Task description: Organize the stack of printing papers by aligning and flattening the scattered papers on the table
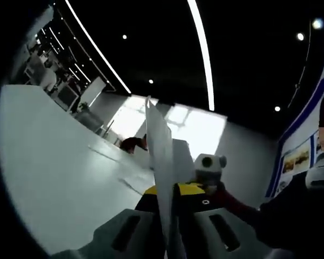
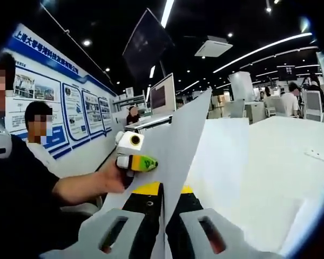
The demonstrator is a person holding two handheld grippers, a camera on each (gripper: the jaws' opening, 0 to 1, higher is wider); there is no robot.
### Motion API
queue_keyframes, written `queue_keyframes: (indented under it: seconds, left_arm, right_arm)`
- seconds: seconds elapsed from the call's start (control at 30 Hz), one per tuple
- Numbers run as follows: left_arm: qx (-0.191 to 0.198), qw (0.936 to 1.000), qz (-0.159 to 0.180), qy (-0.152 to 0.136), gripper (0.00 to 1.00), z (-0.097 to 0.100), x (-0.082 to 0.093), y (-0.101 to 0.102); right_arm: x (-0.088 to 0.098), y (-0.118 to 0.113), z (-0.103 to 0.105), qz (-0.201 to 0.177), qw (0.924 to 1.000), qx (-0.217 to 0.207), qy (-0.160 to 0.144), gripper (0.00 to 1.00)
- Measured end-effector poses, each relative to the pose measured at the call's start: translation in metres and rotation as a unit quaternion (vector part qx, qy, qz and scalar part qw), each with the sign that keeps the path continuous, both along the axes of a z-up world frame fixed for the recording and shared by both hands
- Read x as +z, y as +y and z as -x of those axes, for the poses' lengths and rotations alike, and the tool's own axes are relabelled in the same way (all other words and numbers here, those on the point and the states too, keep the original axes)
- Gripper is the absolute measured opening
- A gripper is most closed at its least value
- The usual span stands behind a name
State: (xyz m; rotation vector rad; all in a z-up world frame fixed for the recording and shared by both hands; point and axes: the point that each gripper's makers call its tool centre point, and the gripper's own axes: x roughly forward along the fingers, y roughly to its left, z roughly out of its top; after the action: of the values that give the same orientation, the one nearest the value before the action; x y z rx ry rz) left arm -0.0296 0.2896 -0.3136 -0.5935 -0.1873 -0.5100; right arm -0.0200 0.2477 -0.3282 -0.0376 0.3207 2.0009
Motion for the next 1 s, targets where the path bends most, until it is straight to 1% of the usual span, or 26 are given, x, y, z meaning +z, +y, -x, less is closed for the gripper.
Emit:
queue_keyframes:
  seconds: [0.07,0.13,0.23,0.67,0.83,1.0]
  left_arm:
    - [0.002,1.0,-0.003,0.0,0.05,0.0,0.0,0.0]
    - [0.004,1.0,0.0,-0.001,0.05,0.001,0.0,0.002]
    - [0.004,1.0,0.006,-0.003,0.05,0.001,0.001,0.004]
    - [0.001,1.0,0.008,-0.001,0.05,0.002,0.001,0.003]
    - [0.0,0.9999,0.01,0.0,0.05,0.001,0.001,0.003]
    - [0.0,0.9999,0.011,0.0,0.05,0.001,0.001,0.003]
  right_arm:
    - [-0.002,-0.001,-0.003,0.001,1.0,-0.004,-0.005,0.0]
    - [-0.003,-0.003,-0.008,0.001,1.0,-0.009,-0.004,0.0]
    - [-0.002,-0.007,-0.011,-0.001,0.9999,-0.013,0.0,0.0]
    - [0.004,-0.028,-0.031,-0.014,0.9992,-0.038,0.006,0.0]
    - [0.005,-0.04,-0.038,-0.02,0.9984,-0.052,0.008,0.0]
    - [0.005,-0.051,-0.051,-0.023,0.9973,-0.069,0.013,0.0]
